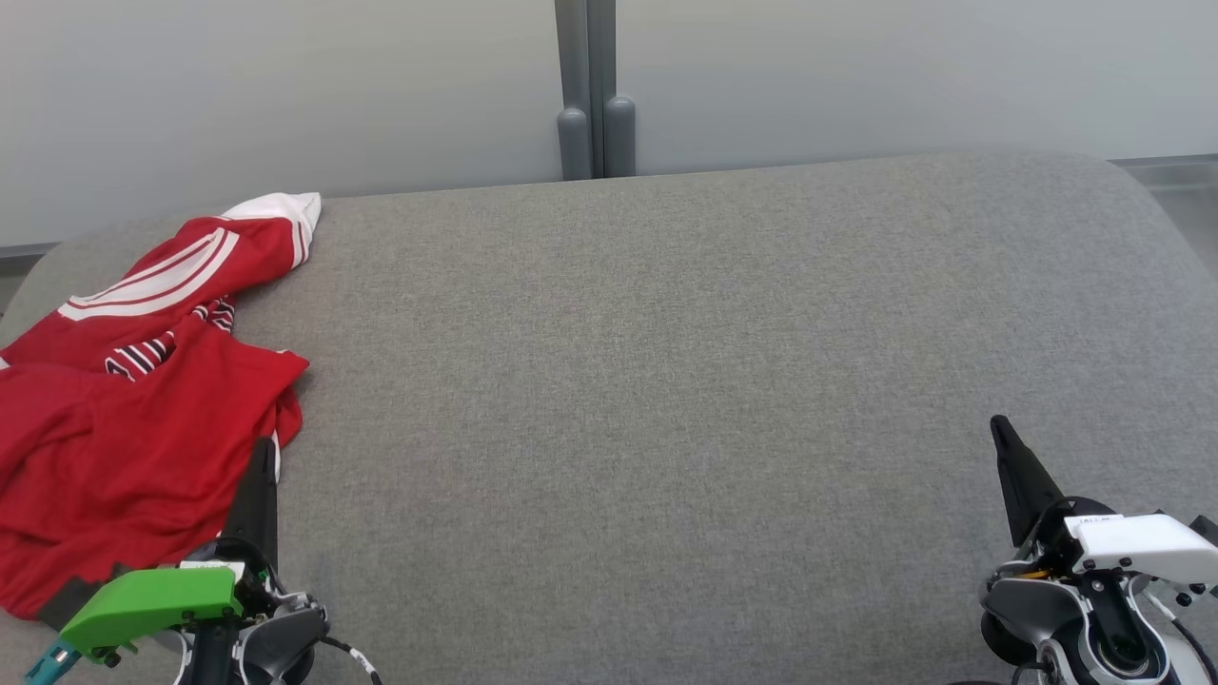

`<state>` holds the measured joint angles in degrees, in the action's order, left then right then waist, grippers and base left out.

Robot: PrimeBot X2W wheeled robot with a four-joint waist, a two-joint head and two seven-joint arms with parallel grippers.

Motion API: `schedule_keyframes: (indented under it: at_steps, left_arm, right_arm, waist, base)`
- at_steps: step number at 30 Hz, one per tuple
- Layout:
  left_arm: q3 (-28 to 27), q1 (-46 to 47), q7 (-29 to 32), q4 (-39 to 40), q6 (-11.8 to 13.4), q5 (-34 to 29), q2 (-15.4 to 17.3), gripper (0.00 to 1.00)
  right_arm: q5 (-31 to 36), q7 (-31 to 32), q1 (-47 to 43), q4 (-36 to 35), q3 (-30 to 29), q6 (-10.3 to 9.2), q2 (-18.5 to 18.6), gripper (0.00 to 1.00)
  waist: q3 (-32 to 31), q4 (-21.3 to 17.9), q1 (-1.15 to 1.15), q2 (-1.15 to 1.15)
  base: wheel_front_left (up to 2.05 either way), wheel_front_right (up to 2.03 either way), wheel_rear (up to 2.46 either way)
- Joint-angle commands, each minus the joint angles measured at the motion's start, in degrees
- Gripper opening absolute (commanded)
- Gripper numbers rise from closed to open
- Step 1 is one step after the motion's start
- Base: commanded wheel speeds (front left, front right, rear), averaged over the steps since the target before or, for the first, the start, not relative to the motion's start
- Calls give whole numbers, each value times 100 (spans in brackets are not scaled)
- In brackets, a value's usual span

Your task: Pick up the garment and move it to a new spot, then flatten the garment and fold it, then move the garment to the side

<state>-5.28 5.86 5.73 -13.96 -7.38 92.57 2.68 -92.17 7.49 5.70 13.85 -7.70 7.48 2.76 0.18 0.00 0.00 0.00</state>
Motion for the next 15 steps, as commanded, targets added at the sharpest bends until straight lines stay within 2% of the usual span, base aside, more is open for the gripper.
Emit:
schedule_keyframes:
  at_steps: [1, 15]
  left_arm:
    - [-9, 72, -7, 9, -32, -3, 42, 0]
    - [-9, 72, -7, 9, -32, -3, 42, 0]
  right_arm:
    - [-31, 10, 50, -23, 7, 2, 26, 0]
    - [-31, 10, 50, -23, 7, 2, 26, 0]
  waist:
    - [0, 0, 0, 0]
    - [0, 0, 0, 0]
  base:
    - [0, 0, 0]
    - [0, 0, 0]
